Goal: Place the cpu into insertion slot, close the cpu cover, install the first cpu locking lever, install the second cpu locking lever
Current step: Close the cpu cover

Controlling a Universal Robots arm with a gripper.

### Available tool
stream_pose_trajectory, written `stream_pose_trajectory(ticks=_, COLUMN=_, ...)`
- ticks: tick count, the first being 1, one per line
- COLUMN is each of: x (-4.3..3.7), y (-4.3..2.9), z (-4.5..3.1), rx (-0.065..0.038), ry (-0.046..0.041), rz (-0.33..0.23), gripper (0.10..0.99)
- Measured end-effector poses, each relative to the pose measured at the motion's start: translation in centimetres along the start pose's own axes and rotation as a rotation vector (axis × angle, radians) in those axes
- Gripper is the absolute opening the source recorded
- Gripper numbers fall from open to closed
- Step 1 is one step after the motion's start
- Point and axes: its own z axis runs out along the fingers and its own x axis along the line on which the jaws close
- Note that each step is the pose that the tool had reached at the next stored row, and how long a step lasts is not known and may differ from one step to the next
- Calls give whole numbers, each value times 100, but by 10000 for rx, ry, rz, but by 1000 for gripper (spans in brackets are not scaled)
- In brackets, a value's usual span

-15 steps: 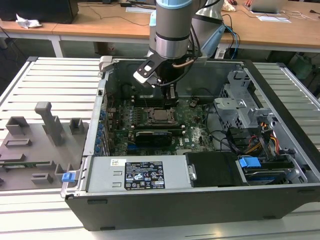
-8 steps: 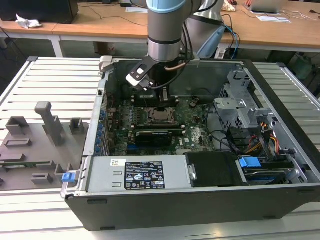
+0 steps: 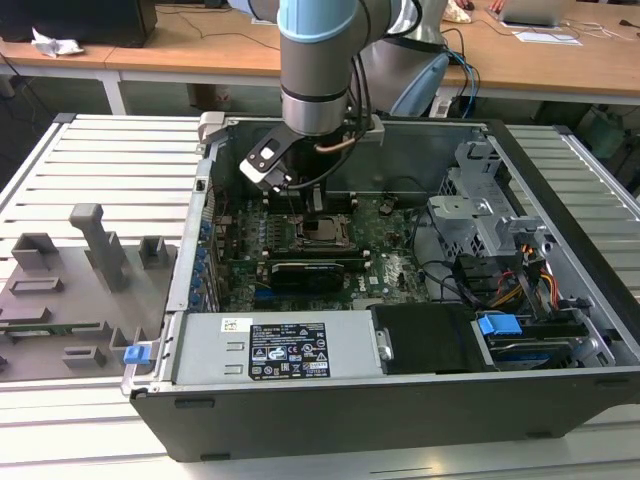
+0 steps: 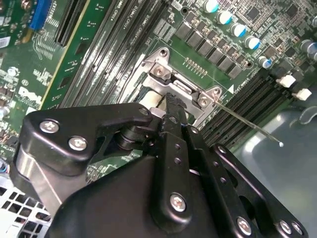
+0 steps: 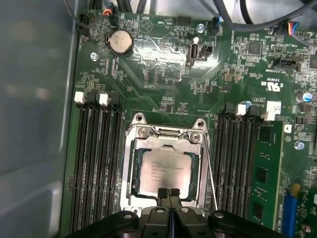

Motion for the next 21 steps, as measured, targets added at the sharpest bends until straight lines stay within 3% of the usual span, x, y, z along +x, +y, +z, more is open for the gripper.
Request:
stream_pose_trajectory(ticks=7, x=2, y=-6, z=66, rx=2, ry=-2, rz=2, gripper=106)
stream_pose_trajectory(ticks=11, x=2, y=-3, z=7, rx=0, ry=1, rz=2, gripper=106)
stream_pose_trajectory(ticks=14, x=-6, y=85, z=9, rx=25, ry=1, rz=2, gripper=106)
stream_pose_trajectory(ticks=21, x=-10, y=140, z=11, rx=29, ry=2, rz=2, gripper=106)
